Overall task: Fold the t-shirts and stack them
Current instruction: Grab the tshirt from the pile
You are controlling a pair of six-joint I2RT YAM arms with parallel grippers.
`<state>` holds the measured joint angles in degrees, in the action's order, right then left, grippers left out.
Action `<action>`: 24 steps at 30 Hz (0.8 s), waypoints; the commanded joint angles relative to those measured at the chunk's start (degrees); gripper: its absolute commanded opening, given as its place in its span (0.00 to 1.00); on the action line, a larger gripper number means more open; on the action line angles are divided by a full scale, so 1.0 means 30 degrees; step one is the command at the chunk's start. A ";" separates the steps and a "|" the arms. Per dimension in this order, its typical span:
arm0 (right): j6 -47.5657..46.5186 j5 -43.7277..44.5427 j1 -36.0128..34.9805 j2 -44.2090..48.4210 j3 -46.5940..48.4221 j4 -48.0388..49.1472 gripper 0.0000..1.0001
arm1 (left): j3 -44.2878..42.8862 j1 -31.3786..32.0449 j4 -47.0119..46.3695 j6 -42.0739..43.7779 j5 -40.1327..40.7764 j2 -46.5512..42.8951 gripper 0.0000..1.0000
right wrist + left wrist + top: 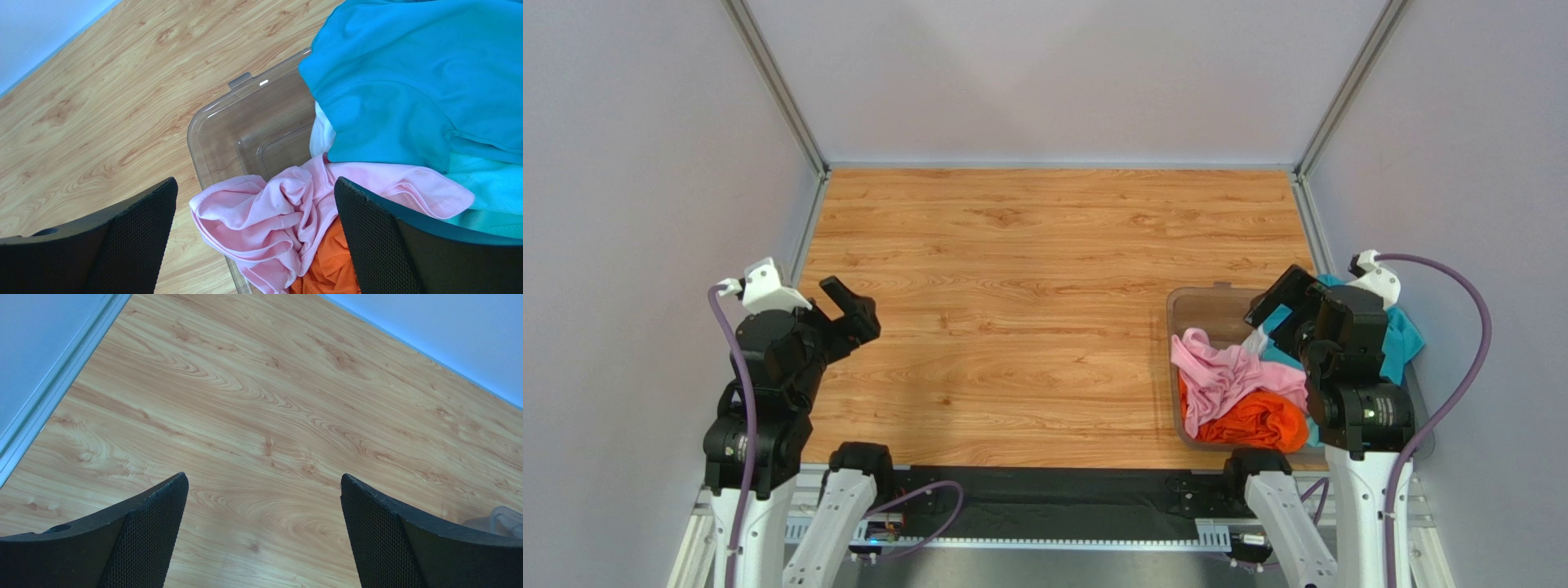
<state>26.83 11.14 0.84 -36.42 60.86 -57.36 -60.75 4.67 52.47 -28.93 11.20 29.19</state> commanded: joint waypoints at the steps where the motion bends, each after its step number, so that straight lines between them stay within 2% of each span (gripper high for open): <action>1: -0.0623 -0.1396 0.0071 0.0861 -0.0510 0.0693 1.00 | 0.0415 -0.0120 -0.0174 0.0414 0.0280 -0.0442 1.00; 4: -0.1355 -0.2334 0.0071 0.1301 -0.1301 0.0635 1.00 | 0.0913 -0.0120 -0.0204 0.0590 -0.0101 -0.0560 1.00; 7: -0.0536 -0.2247 0.0071 0.1039 -0.1799 0.0225 1.00 | 0.1382 -0.0120 -0.0321 0.0736 -0.0101 -0.0677 1.00; 13: 0.0314 -0.3037 0.0100 -0.1038 -0.3466 0.0195 1.00 | 0.2202 -0.0120 -0.0497 0.0619 -0.0833 -0.0677 1.00; 21: 0.0636 -0.4589 0.0071 -0.4643 -0.6017 0.2477 1.00 | 0.2701 -0.0120 -0.0380 0.0561 -0.1244 -0.0472 1.00; 24: 0.0811 -0.5819 0.0071 -0.5376 -0.6955 0.4059 0.96 | 0.2760 -0.0120 -0.0351 0.0561 -0.1215 -0.0443 1.00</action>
<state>28.10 -1.72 0.84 -51.77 41.32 -51.70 -52.73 4.67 52.38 -28.14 8.43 27.70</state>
